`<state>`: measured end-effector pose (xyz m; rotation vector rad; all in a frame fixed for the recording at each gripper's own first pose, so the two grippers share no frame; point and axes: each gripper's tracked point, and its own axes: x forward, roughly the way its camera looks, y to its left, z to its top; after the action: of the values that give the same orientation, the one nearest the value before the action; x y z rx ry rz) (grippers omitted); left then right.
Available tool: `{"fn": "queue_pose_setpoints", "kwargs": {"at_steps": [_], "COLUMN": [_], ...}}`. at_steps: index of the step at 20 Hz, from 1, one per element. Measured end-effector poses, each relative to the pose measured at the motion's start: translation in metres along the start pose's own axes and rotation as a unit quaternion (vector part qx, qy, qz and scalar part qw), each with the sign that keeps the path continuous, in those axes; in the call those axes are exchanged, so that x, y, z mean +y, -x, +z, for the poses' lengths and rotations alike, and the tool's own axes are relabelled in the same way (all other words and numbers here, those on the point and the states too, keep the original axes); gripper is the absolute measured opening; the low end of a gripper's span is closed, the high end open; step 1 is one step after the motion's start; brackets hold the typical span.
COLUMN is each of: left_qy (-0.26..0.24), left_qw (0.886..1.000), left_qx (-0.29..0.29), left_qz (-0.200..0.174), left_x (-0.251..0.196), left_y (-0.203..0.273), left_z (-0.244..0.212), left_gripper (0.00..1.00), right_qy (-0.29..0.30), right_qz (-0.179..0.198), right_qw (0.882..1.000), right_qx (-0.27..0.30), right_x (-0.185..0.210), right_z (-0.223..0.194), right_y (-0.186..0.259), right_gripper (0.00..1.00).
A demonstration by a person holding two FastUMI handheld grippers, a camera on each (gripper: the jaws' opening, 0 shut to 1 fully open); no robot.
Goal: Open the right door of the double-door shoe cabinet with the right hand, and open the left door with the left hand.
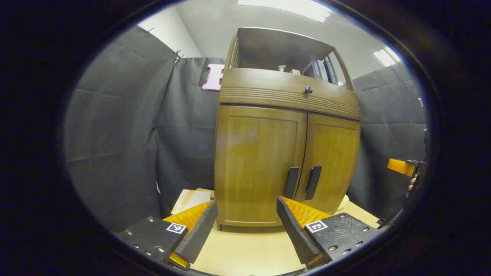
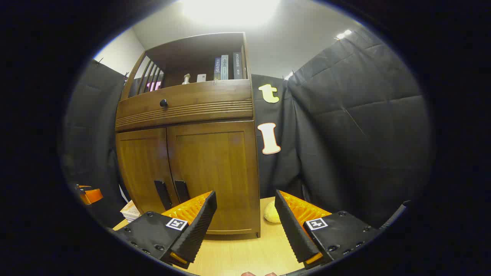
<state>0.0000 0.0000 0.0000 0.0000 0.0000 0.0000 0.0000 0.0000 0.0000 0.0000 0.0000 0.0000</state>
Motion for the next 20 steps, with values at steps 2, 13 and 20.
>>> {"fn": "queue_pose_setpoints", "kwargs": {"at_steps": [2, 13, 20], "left_qy": [-0.011, 0.015, 0.036], "left_qw": [1.0, 1.0, 0.999], "left_qx": [-0.009, 0.014, 0.006], "left_qz": [0.008, -0.01, -0.035], "left_x": [0.001, -0.002, -0.03], "left_y": [0.007, 0.016, -0.019], "left_z": [0.003, -0.024, -0.011], "left_gripper": [0.97, 0.98, 0.97], "right_qy": [0.005, -0.002, -0.021], "right_qz": [-0.008, -0.023, -0.03], "right_qw": [1.0, 0.999, 0.998], "right_qx": [-0.001, 0.038, 0.051], "right_x": [-0.003, -0.006, -0.004], "right_z": [-0.001, -0.009, -0.013], "right_y": [-0.001, 0.009, 0.01], "right_gripper": [0.94, 0.94, 0.94]}}
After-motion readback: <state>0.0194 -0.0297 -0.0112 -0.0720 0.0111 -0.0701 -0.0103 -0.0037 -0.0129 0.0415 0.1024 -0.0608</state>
